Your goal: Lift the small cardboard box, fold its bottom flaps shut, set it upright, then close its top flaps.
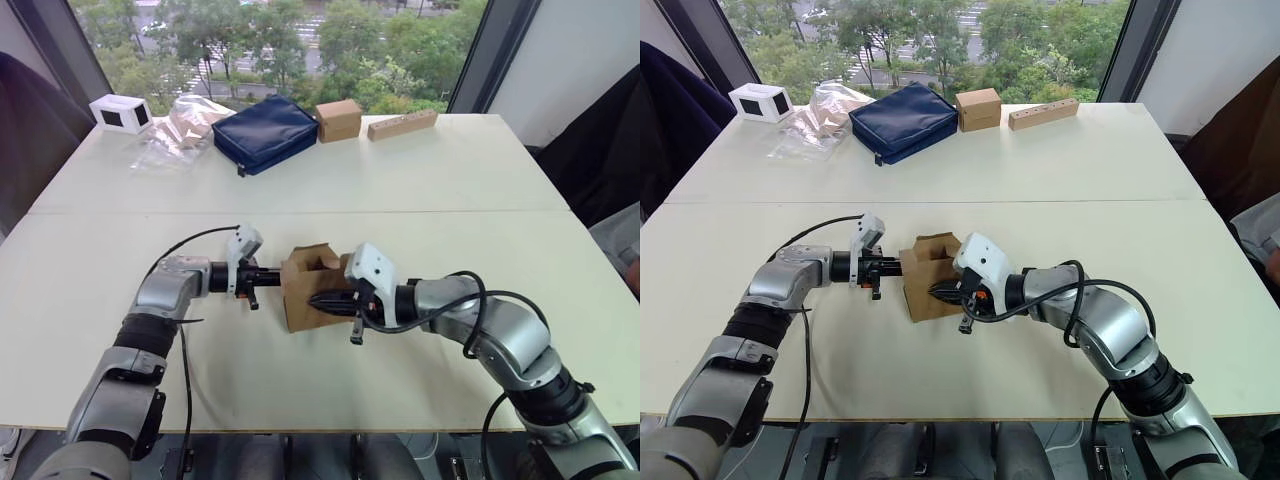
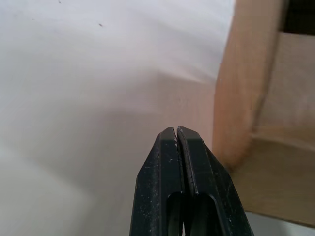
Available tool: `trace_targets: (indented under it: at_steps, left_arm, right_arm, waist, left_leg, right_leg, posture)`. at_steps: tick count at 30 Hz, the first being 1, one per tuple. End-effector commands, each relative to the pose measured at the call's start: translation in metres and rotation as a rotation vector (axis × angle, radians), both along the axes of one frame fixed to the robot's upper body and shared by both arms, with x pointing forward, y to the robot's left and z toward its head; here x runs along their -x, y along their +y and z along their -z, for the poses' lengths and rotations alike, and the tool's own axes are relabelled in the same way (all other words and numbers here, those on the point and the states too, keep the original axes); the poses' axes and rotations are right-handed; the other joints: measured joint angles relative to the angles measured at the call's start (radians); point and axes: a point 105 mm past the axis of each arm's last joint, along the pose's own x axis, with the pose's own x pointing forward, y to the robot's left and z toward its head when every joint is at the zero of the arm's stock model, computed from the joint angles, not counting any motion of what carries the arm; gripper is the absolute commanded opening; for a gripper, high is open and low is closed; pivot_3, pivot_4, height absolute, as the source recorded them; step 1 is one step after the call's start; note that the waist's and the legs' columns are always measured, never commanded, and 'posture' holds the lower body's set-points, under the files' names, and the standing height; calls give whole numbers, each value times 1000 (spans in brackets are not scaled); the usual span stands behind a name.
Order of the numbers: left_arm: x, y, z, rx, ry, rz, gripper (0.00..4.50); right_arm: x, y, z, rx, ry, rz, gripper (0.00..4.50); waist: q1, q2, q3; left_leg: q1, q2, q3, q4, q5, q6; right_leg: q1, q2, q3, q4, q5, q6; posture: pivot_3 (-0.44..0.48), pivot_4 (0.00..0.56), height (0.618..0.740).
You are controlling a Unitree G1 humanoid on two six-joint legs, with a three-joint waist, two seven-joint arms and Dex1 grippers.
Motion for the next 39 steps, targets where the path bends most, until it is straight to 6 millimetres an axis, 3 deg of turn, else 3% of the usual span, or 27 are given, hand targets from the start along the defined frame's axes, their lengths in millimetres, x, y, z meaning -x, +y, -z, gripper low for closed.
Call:
trace_targets:
  at_steps: [1, 8, 31, 39]
  left_arm:
    - [-9, 2, -13, 33, -71, -31, 26]
    - [-9, -9, -20, 66, -83, 21, 26]
    - [-4, -46, -31, 116, -98, 130, 26]
    - [-4, -55, -34, 126, -106, 138, 26]
  right_arm:
    - [15, 2, -16, -32, -40, -67, 0]
    - [26, -4, -21, -10, -47, -84, 0]
    - [3, 2, -12, 40, -72, -53, 0]
    - [8, 1, -25, -2, -72, -83, 0]
  waist:
    - [1, 0, 0]
    - [2, 0, 0]
    - [1, 0, 0]
    - [1, 0, 0]
  left_leg:
    - [0, 0, 0, 0, 0, 0]
    - [0, 0, 0, 0, 0, 0]
    - [0, -2, -1, 0, 0, 0]
    - [0, -2, -1, 0, 0, 0]
  right_leg:
    - [0, 0, 0, 0, 0, 0]
    - [0, 0, 0, 0, 0, 0]
    - [0, 0, -1, 0, 0, 0]
    - [0, 0, -1, 0, 0, 0]
  posture:
    - [0, 150, 740]
    - [0, 150, 740]
    - [0, 150, 740]
    - [0, 150, 740]
